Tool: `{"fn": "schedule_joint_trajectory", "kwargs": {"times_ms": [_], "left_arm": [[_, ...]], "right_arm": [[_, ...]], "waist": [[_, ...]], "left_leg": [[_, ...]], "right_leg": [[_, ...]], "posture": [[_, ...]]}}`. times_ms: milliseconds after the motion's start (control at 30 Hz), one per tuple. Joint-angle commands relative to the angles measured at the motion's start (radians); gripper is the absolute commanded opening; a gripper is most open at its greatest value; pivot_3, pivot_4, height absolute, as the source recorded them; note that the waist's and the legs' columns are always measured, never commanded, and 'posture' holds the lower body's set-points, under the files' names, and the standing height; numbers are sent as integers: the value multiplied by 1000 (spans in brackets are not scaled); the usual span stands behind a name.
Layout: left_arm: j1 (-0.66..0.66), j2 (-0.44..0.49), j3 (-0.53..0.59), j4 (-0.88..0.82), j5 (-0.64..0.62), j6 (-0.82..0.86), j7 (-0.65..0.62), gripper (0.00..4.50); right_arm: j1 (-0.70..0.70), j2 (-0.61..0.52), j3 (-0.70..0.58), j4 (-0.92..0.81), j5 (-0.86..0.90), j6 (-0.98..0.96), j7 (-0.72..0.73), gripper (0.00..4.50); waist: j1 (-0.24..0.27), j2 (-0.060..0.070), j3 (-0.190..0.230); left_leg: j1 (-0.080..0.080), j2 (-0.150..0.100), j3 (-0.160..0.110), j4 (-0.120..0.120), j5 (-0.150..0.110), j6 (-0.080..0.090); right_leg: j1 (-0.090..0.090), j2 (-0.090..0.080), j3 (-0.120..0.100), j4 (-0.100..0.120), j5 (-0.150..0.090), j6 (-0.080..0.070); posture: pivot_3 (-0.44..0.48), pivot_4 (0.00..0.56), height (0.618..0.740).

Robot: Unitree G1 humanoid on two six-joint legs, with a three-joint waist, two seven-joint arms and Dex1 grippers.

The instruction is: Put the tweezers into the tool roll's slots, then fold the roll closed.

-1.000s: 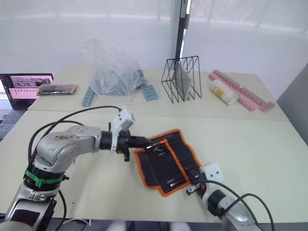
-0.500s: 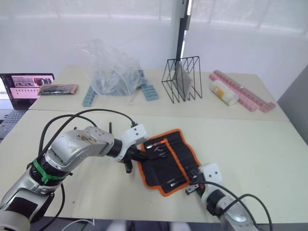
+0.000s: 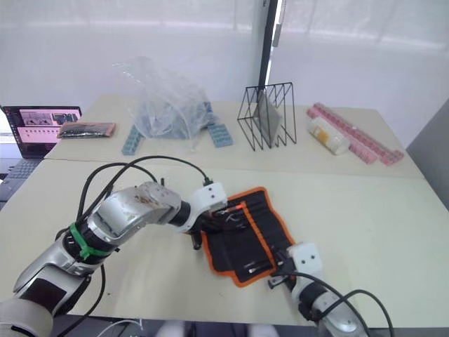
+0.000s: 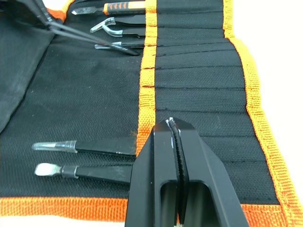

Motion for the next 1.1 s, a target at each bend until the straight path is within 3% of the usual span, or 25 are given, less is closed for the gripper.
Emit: {"fn": "schedule_joint_trajectory", "kwargs": {"times_ms": [33, 633, 967, 1100], "left_arm": [[-25, -18, -19, -12, 15, -22, -22, 0], [-22, -101, -76, 79, 148, -79, 23, 0], [-51, -5, -102, 60, 203, -156, -50, 0], [-87, -17, -63, 108, 175, -161, -109, 0]], "right_arm": [[31, 0, 32, -7, -11, 13, 2, 53], [49, 2, 40, -35, -23, 18, -16, 53], [37, 5, 46, -28, -26, 18, -19, 53], [35, 7, 50, -24, -27, 17, -21, 53]], "waist": [[0, 0, 0], [4, 0, 0], [-1, 0, 0], [-1, 0, 0]], "left_leg": [[0, 0, 0, 0, 0, 0], [0, -1, -2, 2, 0, 0], [0, -2, -4, 3, 0, 0], [0, -2, -5, 3, 0, 0]], "right_leg": [[0, 0, 0, 0, 0, 0], [2, 0, 0, 0, 0, 0], [2, 1, 0, 1, 0, 0], [2, 1, 0, 1, 0, 0]], "posture": [[0, 150, 720], [0, 150, 720], [0, 150, 720], [0, 150, 720]]}}
